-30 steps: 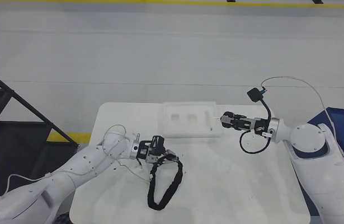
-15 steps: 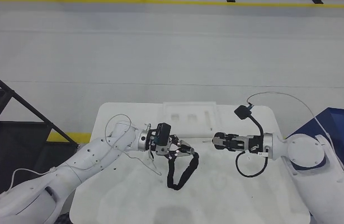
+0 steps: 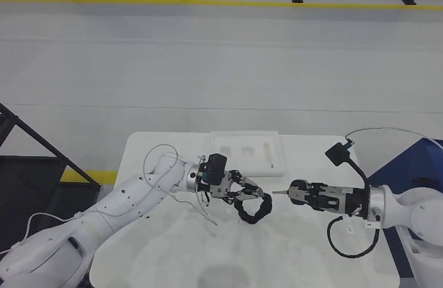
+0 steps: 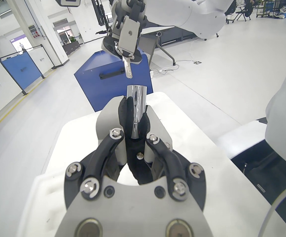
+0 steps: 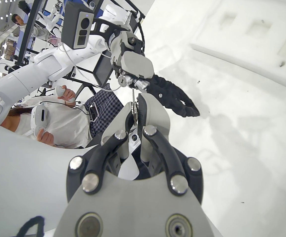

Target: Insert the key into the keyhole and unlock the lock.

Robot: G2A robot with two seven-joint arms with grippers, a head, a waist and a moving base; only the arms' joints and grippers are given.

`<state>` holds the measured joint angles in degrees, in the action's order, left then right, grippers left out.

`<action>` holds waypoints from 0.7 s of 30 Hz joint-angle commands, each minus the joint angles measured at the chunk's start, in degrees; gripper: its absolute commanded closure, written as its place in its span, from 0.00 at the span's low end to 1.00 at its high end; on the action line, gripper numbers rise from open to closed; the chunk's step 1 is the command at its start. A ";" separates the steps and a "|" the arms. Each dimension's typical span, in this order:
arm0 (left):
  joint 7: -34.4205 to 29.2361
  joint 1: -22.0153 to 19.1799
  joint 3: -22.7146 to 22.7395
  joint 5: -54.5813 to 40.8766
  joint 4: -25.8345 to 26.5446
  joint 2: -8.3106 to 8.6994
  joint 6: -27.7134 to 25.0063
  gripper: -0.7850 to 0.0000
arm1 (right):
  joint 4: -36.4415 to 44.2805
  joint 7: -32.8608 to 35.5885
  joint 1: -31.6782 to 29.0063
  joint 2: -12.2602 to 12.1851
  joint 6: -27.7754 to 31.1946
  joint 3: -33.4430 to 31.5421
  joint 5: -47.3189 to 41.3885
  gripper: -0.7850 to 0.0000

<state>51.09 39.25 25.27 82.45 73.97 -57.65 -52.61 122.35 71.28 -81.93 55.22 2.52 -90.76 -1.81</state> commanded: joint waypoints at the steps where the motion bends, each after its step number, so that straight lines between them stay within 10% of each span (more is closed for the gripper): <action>1: 0.62 -0.25 0.03 0.37 -0.17 -0.47 0.04 1.00 | 0.87 0.63 -0.56 -0.21 -0.16 -1.25 -0.45 1.00; 21: 0.85 -0.46 -0.67 0.18 -0.50 -1.60 0.27 1.00 | 2.49 0.98 -1.41 -0.47 -0.85 -2.07 -1.29 1.00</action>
<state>51.95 38.79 24.60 82.64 73.47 -59.25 -52.34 124.84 72.26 -83.33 54.75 1.67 -92.83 -3.10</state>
